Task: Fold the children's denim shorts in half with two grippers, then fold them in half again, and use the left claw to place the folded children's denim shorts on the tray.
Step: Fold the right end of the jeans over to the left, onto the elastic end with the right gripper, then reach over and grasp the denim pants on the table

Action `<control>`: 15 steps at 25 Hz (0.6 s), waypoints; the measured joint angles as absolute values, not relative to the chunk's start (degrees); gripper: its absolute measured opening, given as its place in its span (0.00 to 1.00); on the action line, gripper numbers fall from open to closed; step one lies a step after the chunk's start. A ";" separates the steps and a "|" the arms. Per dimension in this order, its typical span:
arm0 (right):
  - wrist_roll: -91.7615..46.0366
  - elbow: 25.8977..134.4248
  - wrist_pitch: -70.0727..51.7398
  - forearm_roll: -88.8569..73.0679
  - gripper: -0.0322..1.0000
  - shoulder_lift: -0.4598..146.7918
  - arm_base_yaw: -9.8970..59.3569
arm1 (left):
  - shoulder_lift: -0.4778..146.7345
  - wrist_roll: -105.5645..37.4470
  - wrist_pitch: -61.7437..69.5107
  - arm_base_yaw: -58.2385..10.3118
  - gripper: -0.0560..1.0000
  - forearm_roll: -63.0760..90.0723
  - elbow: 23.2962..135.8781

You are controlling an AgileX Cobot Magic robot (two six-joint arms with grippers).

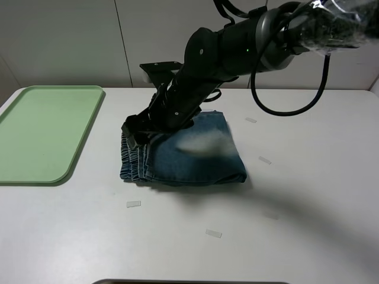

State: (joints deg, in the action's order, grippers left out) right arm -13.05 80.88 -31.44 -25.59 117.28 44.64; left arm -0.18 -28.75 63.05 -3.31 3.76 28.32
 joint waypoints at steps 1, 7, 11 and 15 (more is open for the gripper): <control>-14.01 80.88 -31.10 -26.44 0.68 117.28 44.77 | -0.18 -28.75 63.05 -3.31 0.97 3.76 28.32; -15.29 80.88 -30.04 -28.92 0.70 117.31 44.95 | -0.18 -28.75 63.26 -3.31 0.97 3.76 28.32; -15.34 80.88 -30.30 -29.00 0.70 117.31 44.51 | -0.18 -28.75 63.26 -3.31 0.97 3.76 28.32; -15.47 80.88 -31.15 -27.70 0.70 117.24 41.70 | -0.18 -28.75 63.26 -3.31 0.97 3.76 28.32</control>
